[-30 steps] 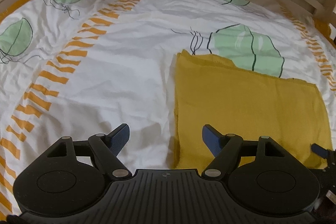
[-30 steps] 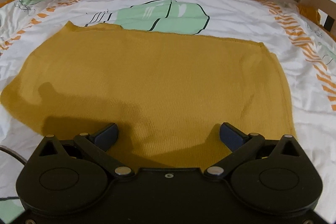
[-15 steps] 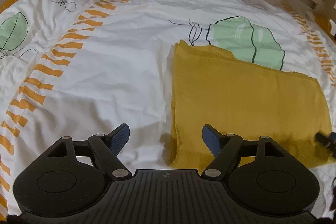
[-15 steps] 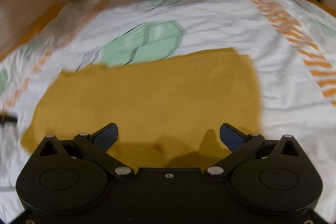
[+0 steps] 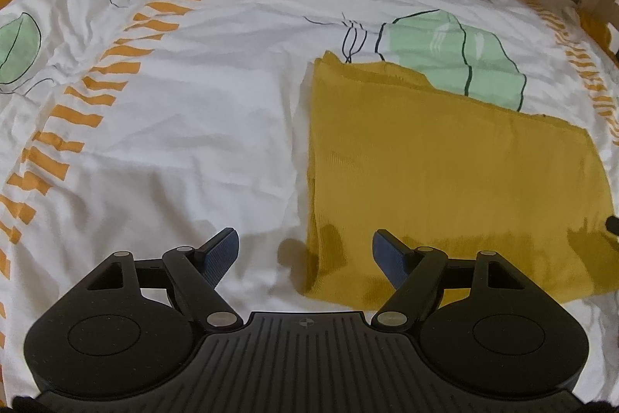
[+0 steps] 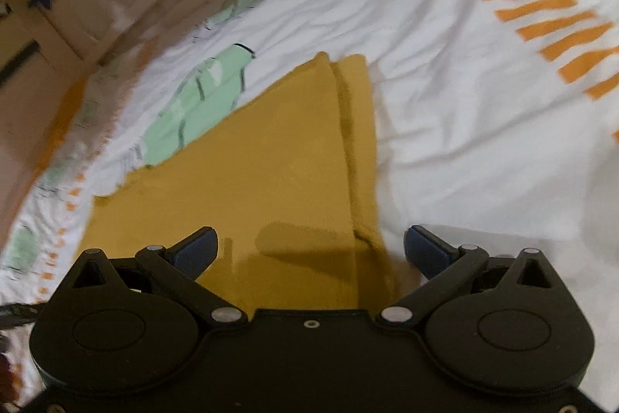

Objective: Fold small clothes
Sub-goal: 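Roll the right gripper and grasp the folded sweater's side edge, then lift the edge with the right gripper, fold it over the sweater, release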

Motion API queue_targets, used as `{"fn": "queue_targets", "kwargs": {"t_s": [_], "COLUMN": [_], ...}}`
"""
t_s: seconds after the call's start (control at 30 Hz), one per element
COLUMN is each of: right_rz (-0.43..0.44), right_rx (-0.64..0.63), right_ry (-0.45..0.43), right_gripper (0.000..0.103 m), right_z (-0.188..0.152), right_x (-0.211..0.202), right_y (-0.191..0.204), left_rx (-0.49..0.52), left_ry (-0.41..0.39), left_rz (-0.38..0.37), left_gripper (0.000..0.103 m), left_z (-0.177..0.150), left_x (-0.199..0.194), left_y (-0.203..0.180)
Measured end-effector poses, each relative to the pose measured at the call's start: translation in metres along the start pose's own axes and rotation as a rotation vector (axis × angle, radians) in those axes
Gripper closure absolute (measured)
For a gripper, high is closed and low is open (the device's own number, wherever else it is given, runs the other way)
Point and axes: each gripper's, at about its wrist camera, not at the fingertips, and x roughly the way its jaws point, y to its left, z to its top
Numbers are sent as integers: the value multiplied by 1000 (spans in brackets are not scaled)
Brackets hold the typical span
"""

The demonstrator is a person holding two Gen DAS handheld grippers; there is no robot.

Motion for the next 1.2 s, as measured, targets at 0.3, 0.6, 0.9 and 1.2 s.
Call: {"fn": "queue_targets", "kwargs": {"t_s": [0.3,0.6,0.9,1.2], "right_rz": [283,383,338,149], "right_rx": [162,99,32,-138], "right_ry": [25,43,107,82], "right_gripper": [0,0,73,76], "right_z": [20,34,37,41], "right_x": [17,30,40,21], "right_y": [-33,-33,-17,53], "left_rx": [-20,-32,-49,-55], "left_ry": [29,46,21,0], "left_rz": [-10,-17,-7,-11], "left_gripper": [28,28,28,28], "left_z": [-2,-2,0,8], "left_x": [8,14,12,2], "left_y": [2,2,5,16]}}
